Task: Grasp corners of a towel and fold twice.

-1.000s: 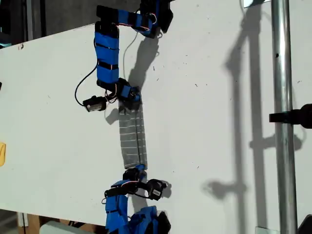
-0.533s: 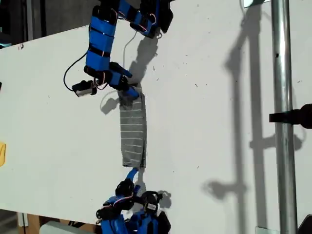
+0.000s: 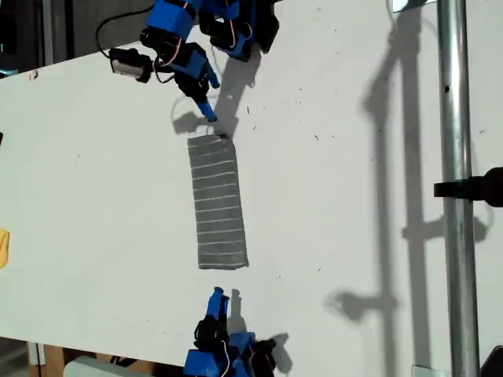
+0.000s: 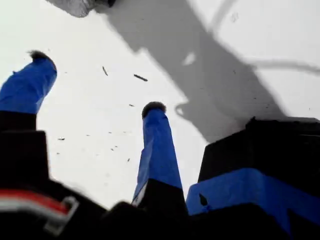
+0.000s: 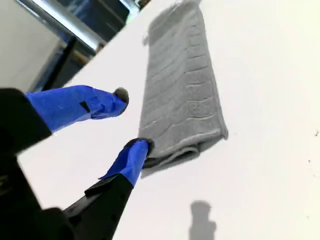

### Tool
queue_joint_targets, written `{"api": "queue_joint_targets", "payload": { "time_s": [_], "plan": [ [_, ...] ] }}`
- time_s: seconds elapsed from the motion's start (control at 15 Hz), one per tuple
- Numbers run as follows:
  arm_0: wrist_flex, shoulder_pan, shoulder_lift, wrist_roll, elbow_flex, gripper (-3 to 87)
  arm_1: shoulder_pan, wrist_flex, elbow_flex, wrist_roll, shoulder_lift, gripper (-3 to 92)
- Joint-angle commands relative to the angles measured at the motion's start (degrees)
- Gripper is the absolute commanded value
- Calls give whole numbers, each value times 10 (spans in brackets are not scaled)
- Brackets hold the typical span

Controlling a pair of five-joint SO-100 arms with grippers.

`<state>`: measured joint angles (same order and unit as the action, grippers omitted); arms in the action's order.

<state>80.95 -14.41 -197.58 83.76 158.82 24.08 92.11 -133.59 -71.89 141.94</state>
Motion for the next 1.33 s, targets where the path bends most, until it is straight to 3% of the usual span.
{"api": "queue_joint_targets", "payload": {
  "time_s": [0.0,0.13,0.33,0.47,0.67,0.73,0.87,1.07,1.27],
  "plan": [
    [-16,25,-19,-6,11,81,-60,-50,-121,-104,176,361],
    [-45,35,-19,-31,61,-23,-77,-54,-147,-124,283,342],
    [-62,87,-11,75,199,-26,-105,-48,-149,-172,276,370],
    [-62,86,-14,18,200,-26,-120,-45,-148,-182,261,397],
    [-62,85,-15,7,200,-25,-94,-46,-140,-155,250,410],
    [-62,87,-15,8,200,-25,-73,-50,-138,-132,250,400],
    [-62,83,-15,6,200,-25,37,-76,-124,2,229,413],
    [-62,82,-15,5,200,-25,104,-224,-105,174,137,440],
    [-62,82,-15,5,200,-25,90,-360,-98,197,-47,465]
  ]
}}
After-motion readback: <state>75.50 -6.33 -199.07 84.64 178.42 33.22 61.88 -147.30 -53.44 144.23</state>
